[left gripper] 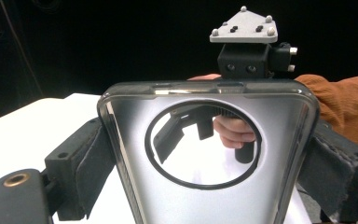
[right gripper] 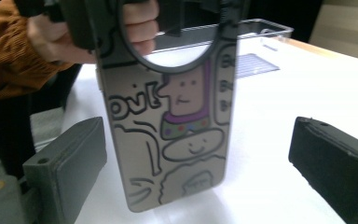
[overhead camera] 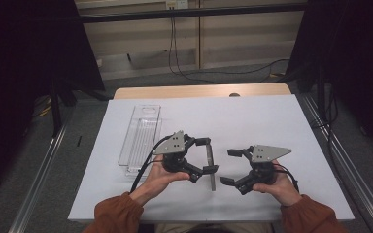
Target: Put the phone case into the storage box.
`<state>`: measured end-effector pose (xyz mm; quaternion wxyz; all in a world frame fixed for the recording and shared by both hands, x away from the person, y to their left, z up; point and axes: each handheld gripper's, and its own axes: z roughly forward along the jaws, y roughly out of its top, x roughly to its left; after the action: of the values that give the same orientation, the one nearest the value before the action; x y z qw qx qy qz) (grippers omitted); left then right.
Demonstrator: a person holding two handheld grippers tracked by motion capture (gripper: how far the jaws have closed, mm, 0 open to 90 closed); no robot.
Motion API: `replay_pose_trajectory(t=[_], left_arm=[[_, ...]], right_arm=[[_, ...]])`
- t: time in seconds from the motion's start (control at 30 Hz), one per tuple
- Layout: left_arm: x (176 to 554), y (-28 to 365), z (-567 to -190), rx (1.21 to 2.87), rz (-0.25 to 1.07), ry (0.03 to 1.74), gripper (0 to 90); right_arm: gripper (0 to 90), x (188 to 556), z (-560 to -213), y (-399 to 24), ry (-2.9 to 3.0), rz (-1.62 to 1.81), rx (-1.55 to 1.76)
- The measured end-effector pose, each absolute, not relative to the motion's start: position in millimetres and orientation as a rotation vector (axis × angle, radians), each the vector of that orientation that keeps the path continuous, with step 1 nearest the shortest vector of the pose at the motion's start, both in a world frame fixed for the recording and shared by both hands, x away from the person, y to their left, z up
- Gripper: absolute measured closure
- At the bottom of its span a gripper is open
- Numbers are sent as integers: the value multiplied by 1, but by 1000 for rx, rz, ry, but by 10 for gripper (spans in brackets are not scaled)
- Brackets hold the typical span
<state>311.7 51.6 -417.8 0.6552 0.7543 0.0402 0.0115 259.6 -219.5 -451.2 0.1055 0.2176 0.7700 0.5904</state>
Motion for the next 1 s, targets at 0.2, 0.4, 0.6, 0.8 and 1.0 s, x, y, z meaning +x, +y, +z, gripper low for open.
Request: replay_pose_trajectory(t=[0.2, 0.4, 0.6, 0.8, 1.0], left_arm=[[314, 57, -421, 1708, 48, 127, 121], [315, 63, -416, 1698, 72, 172, 121], [316, 69, -414, 1688, 99, 203, 121], [318, 76, -412, 1673, 126, 239, 121], [319, 82, -413, 1685, 154, 284, 121]], right_arm=[[3, 262, -452, -227, 2243, 1710, 731], [15, 264, -454, -232, 2196, 1643, 852], [17, 263, -453, -244, 2111, 1610, 936], [9, 261, -452, -255, 2026, 1535, 1017], [11, 254, -453, -261, 1978, 1550, 1004]])
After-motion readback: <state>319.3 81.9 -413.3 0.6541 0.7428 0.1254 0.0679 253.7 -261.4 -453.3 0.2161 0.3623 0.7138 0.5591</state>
